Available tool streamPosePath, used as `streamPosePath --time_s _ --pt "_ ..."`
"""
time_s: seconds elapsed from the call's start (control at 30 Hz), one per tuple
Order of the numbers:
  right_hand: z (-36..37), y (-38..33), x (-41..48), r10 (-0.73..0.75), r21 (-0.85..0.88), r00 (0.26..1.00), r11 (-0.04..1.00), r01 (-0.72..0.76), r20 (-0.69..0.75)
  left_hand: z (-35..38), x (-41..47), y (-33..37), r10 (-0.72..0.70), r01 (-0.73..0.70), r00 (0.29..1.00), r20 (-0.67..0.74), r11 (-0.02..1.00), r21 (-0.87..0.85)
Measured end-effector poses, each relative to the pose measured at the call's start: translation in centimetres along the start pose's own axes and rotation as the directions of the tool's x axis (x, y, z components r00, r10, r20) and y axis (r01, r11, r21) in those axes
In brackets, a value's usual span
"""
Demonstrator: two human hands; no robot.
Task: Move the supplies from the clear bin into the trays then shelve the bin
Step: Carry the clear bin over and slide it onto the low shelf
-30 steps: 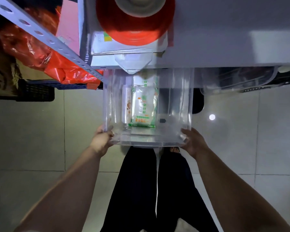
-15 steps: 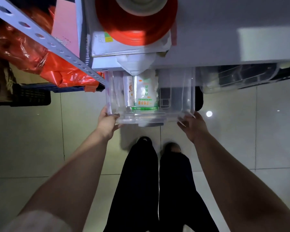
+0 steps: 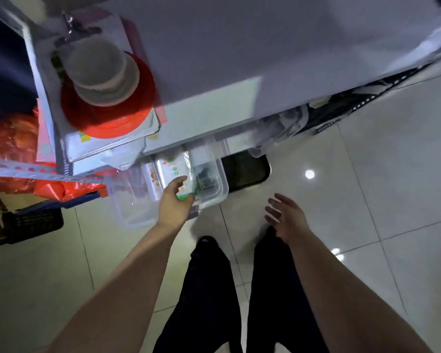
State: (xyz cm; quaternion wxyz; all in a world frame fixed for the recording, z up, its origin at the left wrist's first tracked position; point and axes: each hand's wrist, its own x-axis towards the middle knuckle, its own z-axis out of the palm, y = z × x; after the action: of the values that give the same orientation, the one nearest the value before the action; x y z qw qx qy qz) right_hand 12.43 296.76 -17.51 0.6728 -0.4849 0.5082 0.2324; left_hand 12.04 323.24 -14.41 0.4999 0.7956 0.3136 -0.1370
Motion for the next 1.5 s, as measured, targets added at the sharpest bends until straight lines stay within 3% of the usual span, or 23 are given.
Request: streamPosePath --time_s 0.13,0.23,0.37,0.47,0.6,0.7,0.77,0.93,1.17,1.37,1.5 --pt "-4.2 -3.4 3.0 0.039 0.187 0.998 0.981 -0.048 0.049 8.1 0.7 7.2 -0.007 0.012 0.999 0.035 0.991 -0.131" --pt "-5.6 -5.5 5.5 0.103 0.316 0.985 0.938 -0.142 0.136 13.0 1.9 12.2 -0.084 0.114 0.989 0.12 0.956 -0.271" --pt "-6.3 -7.0 8.7 0.18 0.419 0.944 0.862 -0.287 0.277 17.7 4.9 16.1 -0.196 0.276 0.946 0.26 0.906 -0.322" --pt "-5.9 -7.5 10.9 0.199 0.465 0.913 0.809 -0.358 0.355 21.9 7.1 17.5 -0.295 0.36 0.906 0.305 0.915 -0.183" --pt "-4.9 -7.5 14.1 0.213 0.511 0.883 0.749 -0.423 0.418 27.8 10.0 19.1 -0.362 0.34 0.917 0.166 0.929 0.147" --pt "-4.2 -7.6 17.2 0.23 0.533 0.858 0.701 -0.474 0.46 30.5 11.3 18.8 -0.332 0.329 0.943 0.023 0.94 0.086" --pt "-3.6 -7.3 19.4 0.248 0.549 0.829 0.649 -0.527 0.502 30.2 11.6 17.9 -0.319 0.319 0.948 -0.02 0.948 -0.006" --pt "-0.7 -5.9 24.4 0.317 0.544 0.779 0.575 -0.611 0.541 26.4 11.4 14.9 -0.205 0.205 0.979 -0.025 0.979 0.008" --pt "4.2 -4.5 27.7 0.389 0.372 0.657 0.591 -0.715 0.645 21.5 9.7 13.7 -0.2 0.245 0.956 0.216 0.946 -0.212" --pt "6.4 -4.5 28.7 0.407 0.411 0.739 0.639 -0.65 0.537 19.8 9.2 12.4 -0.227 0.295 0.93 0.289 0.93 -0.22" --pt "6.2 -3.2 29.3 0.425 0.512 0.755 0.558 -0.653 0.499 19.0 9.0 11.9 -0.217 0.289 0.921 0.325 0.938 -0.194"
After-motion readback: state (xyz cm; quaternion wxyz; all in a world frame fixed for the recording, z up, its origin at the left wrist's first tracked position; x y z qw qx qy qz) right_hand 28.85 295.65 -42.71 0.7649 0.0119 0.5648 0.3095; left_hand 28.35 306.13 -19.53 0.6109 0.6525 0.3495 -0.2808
